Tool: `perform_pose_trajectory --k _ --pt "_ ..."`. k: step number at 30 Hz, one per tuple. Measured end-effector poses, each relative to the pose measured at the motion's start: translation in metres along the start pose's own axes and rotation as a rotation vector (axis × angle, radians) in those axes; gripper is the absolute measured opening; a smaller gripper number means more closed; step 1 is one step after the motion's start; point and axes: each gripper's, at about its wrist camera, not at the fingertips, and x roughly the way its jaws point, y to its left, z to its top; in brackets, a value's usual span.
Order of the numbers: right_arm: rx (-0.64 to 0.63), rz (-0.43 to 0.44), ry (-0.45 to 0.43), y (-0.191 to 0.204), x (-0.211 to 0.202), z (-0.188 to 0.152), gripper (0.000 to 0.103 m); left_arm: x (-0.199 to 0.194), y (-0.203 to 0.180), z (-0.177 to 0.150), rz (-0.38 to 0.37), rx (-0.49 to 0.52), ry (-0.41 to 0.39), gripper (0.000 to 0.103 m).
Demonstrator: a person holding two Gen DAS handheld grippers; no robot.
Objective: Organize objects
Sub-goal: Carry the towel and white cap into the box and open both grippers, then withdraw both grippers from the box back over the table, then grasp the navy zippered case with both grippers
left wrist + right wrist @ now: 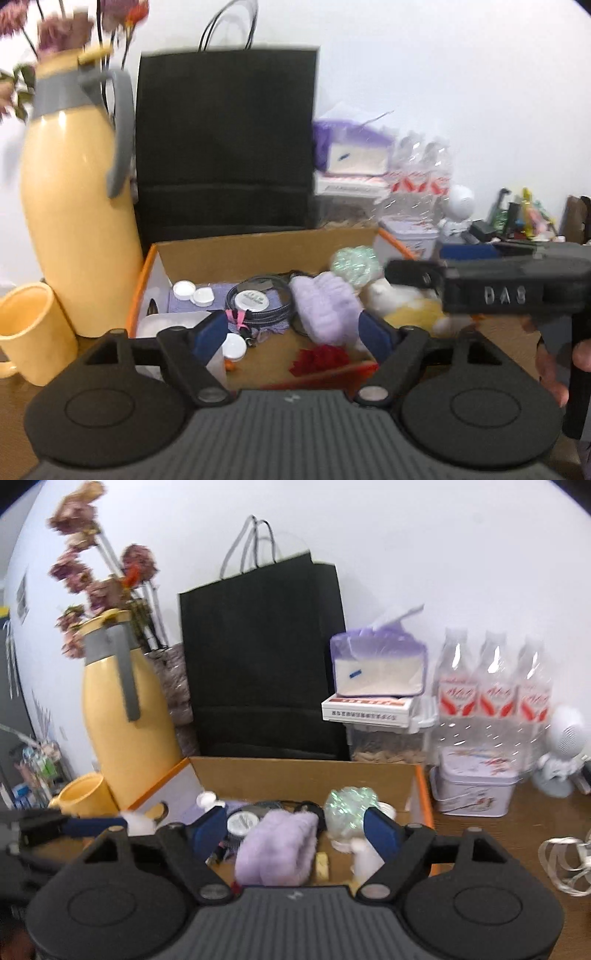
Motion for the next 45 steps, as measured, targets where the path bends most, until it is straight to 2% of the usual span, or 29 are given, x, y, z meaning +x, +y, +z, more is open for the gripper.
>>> perform_pose_trajectory --k 2,6,10,13,16,19,22,24,27,28,30,33,34,35,36,39,42,45 --pt "-0.02 -0.011 0.003 0.003 -0.028 -0.005 0.081 -0.028 -0.004 -0.005 -0.021 0.026 -0.025 0.095" --pt "-0.071 -0.002 0.001 0.021 -0.093 -0.027 0.082 -0.092 -0.007 -0.025 0.01 0.065 -0.069 0.1" --pt "-0.125 0.0 -0.001 0.044 -0.162 -0.067 0.09 -0.15 -0.003 -0.065 0.033 0.049 -0.091 0.103" --pt "-0.137 0.011 0.063 0.061 -0.194 -0.105 0.09 -0.176 -0.001 -0.097 0.072 0.032 -0.037 0.103" --pt "-0.087 0.04 0.125 0.075 -0.216 -0.135 0.09 -0.195 0.005 -0.124 0.089 -0.048 0.026 0.103" --pt "-0.021 0.094 0.162 0.082 -0.229 -0.153 0.09 -0.202 0.013 -0.136 0.099 -0.068 0.045 0.103" --pt "-0.052 0.086 0.179 0.089 -0.227 -0.158 0.087 -0.19 0.021 -0.135 0.101 -0.053 0.021 0.103" --pt "-0.06 0.087 0.185 0.092 -0.217 -0.156 0.08 -0.169 0.027 -0.132 0.075 -0.057 0.023 0.102" --pt "-0.034 0.129 0.208 0.096 -0.193 -0.154 0.072 -0.126 0.041 -0.124 0.061 -0.096 0.074 0.084" --pt "-0.028 0.14 0.216 0.099 -0.184 -0.154 0.069 -0.112 0.046 -0.122 0.036 -0.116 0.088 0.078" --pt "-0.018 0.154 0.23 0.105 -0.164 -0.154 0.061 -0.087 0.056 -0.118 -0.039 -0.141 0.119 0.077" --pt "0.039 0.166 0.249 0.108 -0.132 -0.152 0.05 -0.062 0.06 -0.113 -0.041 -0.117 0.134 0.074" --pt "0.063 0.17 0.251 0.108 -0.122 -0.15 0.046 -0.056 0.061 -0.112 -0.041 -0.117 0.141 0.068" --pt "0.091 0.175 0.25 0.108 -0.113 -0.148 0.044 -0.05 0.063 -0.112 -0.049 -0.129 0.16 0.054" --pt "0.113 0.178 0.246 0.107 -0.106 -0.148 0.043 -0.045 0.065 -0.113 -0.064 -0.147 0.186 0.047" --pt "0.126 0.125 0.235 0.107 -0.09 -0.147 0.042 -0.057 0.057 -0.12 -0.064 -0.146 0.185 0.044" --pt "0.159 0.089 0.222 0.096 -0.091 -0.146 0.046 -0.076 0.043 -0.129 -0.112 -0.128 0.176 0.045" --pt "0.229 0.115 0.237 0.077 -0.085 -0.143 0.046 -0.073 0.045 -0.131 -0.109 -0.192 0.166 0.048"
